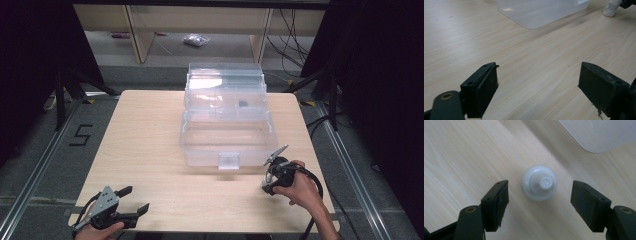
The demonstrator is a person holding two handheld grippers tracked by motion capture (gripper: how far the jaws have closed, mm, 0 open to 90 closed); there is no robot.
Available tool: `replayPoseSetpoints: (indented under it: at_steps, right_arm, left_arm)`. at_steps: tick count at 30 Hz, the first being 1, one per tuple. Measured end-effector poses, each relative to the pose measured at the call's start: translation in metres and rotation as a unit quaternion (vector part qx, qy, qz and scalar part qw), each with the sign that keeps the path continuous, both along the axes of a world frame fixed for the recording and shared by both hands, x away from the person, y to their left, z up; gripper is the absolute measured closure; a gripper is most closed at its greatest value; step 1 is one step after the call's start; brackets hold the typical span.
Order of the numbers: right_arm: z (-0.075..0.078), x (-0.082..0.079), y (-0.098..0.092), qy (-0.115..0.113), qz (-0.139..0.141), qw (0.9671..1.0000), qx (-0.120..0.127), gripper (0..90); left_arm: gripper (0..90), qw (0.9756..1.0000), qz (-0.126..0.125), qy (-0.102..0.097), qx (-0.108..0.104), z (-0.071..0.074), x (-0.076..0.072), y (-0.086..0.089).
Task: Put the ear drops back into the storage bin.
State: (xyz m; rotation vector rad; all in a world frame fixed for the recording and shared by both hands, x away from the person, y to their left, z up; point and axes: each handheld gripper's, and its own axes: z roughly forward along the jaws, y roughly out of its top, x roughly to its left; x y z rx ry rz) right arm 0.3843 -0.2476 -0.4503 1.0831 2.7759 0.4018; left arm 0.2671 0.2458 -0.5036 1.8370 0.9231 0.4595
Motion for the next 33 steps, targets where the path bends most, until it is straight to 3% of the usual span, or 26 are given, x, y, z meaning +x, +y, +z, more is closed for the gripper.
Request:
replayPoseSetpoints:
  at_steps: [5, 16, 22, 33]
  right_arm:
    - [0.0, 0.003, 0.003, -0.004, 0.011, 0.9999, -0.008, 35.3]
    - [-0.002, 0.008, 0.012, 0.015, 0.015, 0.9994, -0.028, 41.8]
    - [-0.003, 0.011, 0.017, 0.013, 0.027, 0.9986, -0.043, 43.7]
    - [-0.005, 0.016, 0.021, 0.013, 0.046, 0.9956, -0.081, 51.1]
  left_arm:
    - [15.0, 1.0, -0.001, 0.0, 0.0, 0.0, 0.0, 0.0]
    - [15.0, 1.0, 0.004, -0.005, -0.003, -0.001, 0.0, -0.001]
    - [15.1, 1.0, 0.002, -0.004, 0.0, -0.001, 0.0, -0.001]
    - [15.0, 1.0, 0.003, -0.004, 0.0, -0.001, 0.0, -0.001]
